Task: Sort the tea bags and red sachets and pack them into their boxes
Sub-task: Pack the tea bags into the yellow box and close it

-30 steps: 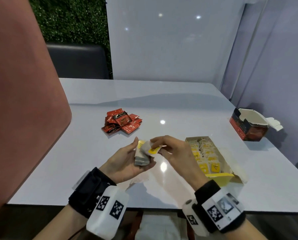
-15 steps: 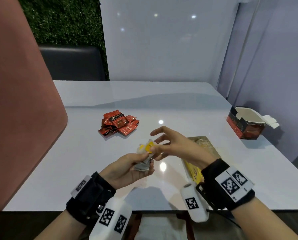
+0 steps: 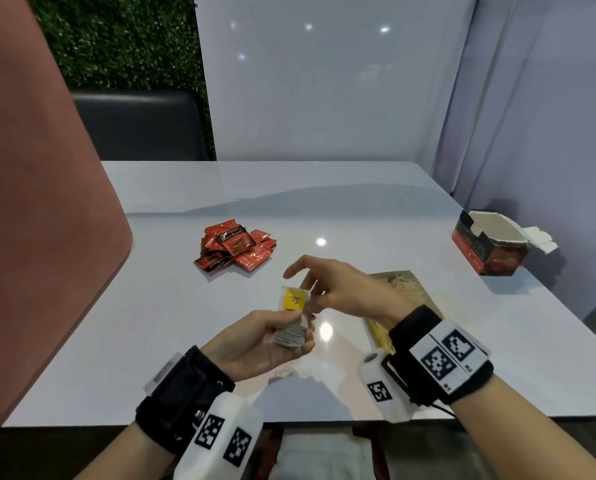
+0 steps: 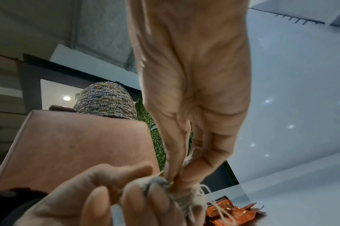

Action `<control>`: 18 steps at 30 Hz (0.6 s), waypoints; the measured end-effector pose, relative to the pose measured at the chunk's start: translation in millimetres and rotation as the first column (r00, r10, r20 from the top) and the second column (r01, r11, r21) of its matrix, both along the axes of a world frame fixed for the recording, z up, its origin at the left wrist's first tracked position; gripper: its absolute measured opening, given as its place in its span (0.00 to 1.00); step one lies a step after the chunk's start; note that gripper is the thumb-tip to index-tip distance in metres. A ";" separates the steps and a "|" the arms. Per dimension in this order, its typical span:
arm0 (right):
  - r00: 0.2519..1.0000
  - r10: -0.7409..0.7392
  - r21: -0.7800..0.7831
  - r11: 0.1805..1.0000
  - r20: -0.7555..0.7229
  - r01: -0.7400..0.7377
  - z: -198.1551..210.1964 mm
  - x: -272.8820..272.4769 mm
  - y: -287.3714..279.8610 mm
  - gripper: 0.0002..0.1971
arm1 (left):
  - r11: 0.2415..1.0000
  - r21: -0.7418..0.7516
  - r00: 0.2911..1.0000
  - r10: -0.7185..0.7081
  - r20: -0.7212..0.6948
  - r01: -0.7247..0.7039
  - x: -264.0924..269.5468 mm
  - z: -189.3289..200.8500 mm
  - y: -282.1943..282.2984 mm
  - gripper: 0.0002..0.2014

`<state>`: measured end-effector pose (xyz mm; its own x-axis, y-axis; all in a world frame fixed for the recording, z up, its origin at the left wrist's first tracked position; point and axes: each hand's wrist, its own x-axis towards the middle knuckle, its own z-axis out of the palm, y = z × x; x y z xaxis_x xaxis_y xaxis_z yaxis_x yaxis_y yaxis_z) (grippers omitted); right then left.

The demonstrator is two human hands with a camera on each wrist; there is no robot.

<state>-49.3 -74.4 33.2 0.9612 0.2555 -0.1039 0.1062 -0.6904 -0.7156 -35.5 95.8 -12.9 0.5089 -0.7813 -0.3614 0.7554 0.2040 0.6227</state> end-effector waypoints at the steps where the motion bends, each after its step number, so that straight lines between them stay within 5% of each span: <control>1: 0.999 0.006 -0.069 0.998 0.032 -0.004 2.1 -0.9 0.3 0.24 | 1.000 0.028 0.999 0.002 0.045 -0.003 -0.9 0.1 -1.5 0.14; 4: 1.000 0.021 -0.147 0.989 0.005 -0.020 12.4 -3.9 -6.2 0.26 | 0.981 0.195 0.963 -0.064 0.263 0.012 -2.2 4.1 -5.2 0.11; 8: 0.968 0.123 -0.007 0.992 -0.218 -0.128 28.4 -15.6 -23.3 0.29 | 0.919 0.395 0.815 -0.230 0.532 0.002 -1.5 21.9 -17.7 0.49; 10: 0.961 0.152 0.024 0.988 -0.230 -0.150 36.6 -21.6 -36.1 0.31 | 0.865 0.501 0.712 -0.364 0.601 0.019 -0.3 33.5 -29.6 0.58; 14: 0.993 0.064 -0.033 0.997 -0.103 -0.068 48.0 -28.4 -64.7 0.31 | 0.843 0.537 0.553 -0.464 0.692 0.035 1.3 53.7 -62.2 0.52; 18: 1.000 -0.021 0.018 1.000 0.012 0.021 44.2 -36.2 -86.6 0.16 | 0.846 0.526 0.446 -0.507 0.738 0.092 3.1 64.1 -98.1 0.52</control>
